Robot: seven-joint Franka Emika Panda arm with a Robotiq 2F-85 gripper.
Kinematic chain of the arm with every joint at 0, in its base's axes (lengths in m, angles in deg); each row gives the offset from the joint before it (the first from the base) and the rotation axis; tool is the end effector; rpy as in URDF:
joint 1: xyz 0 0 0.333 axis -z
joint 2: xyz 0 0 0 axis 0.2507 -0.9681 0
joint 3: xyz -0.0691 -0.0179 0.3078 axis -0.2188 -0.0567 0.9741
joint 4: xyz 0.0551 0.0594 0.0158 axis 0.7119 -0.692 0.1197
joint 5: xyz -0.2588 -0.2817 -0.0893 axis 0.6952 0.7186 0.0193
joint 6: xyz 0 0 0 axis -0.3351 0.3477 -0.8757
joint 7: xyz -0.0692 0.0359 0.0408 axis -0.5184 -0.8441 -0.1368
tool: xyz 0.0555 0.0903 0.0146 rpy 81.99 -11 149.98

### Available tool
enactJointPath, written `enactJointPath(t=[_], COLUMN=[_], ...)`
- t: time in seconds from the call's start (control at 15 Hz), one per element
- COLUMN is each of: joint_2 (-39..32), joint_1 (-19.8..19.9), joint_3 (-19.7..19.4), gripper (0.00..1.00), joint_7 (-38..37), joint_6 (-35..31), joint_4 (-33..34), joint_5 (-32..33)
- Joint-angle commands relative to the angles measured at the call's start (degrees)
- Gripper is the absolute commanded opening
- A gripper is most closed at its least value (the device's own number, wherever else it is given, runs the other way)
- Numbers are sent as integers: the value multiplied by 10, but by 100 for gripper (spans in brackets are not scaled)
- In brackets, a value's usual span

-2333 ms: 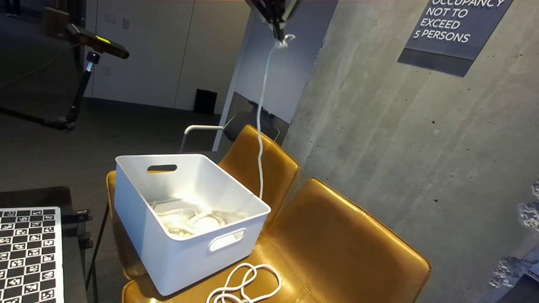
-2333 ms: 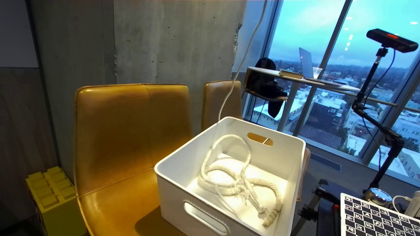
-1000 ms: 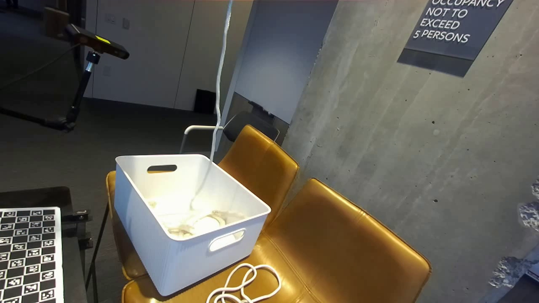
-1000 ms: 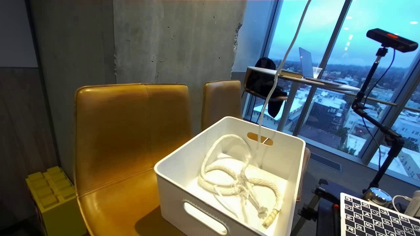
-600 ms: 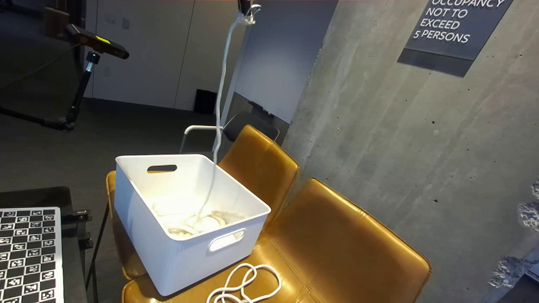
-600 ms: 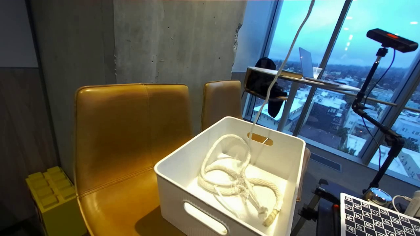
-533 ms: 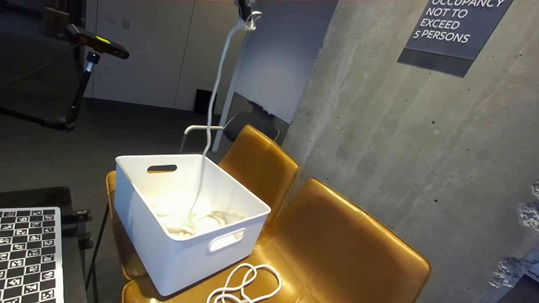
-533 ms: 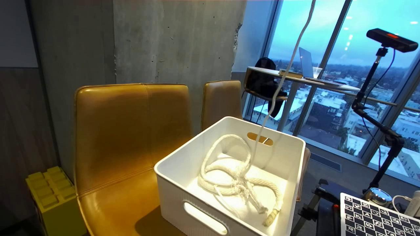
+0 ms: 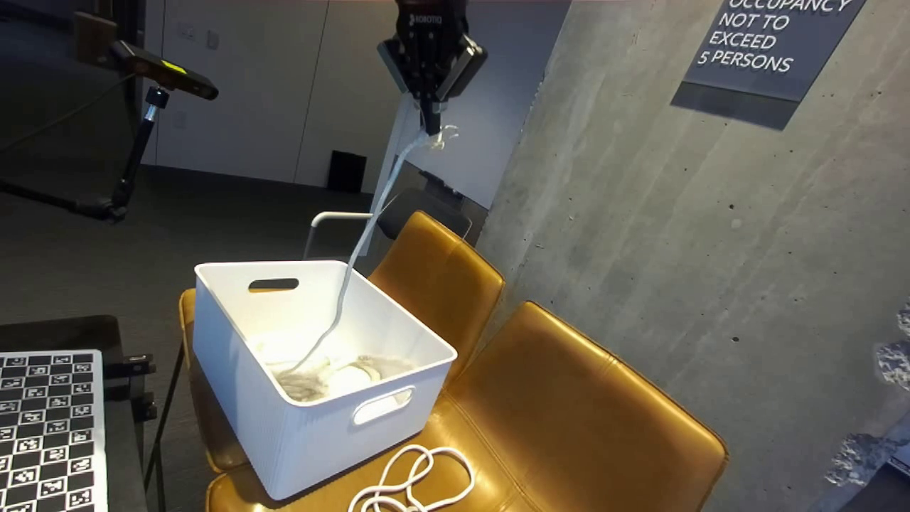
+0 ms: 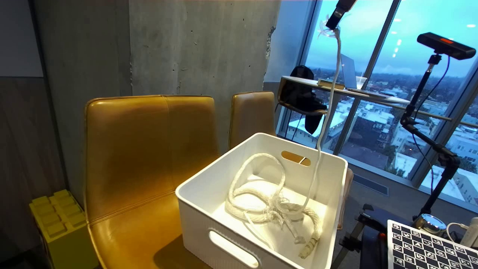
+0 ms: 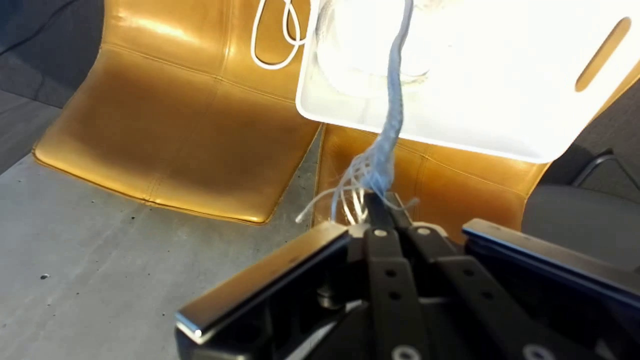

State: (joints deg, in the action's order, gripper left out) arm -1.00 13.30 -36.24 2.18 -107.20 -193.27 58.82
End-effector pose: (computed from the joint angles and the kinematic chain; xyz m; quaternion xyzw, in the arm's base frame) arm 0.5260 -0.0350 0.5949 0.9728 0.1497 0.1657 0.0620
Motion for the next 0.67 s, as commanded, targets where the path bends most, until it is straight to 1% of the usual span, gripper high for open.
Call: enactJointPath(t=[0.0, 0.13, 0.2, 0.27, 0.33, 0.4, 0.47, 0.6], joint_2=[-8, -12, -15, -19, -24, -30, -36, -59], joint_1=[3, 6, 9, 13, 20, 29, 37, 59], joint_3=[-2, -4, -8, -11, -18, -27, -37, -64], gripper=[34, 47, 55, 61, 70, 76, 84, 98], joint_7=[21, 28, 34, 39, 47, 57, 71, 111], joint_6=[-32, -43, -47, -50, -56, -62, -71, -99], joint_4=[-25, -39, -45, -49, -53, -58, -65, -81], joint_5=[-22, -24, -26, -26, -27, -28, -29, -33])
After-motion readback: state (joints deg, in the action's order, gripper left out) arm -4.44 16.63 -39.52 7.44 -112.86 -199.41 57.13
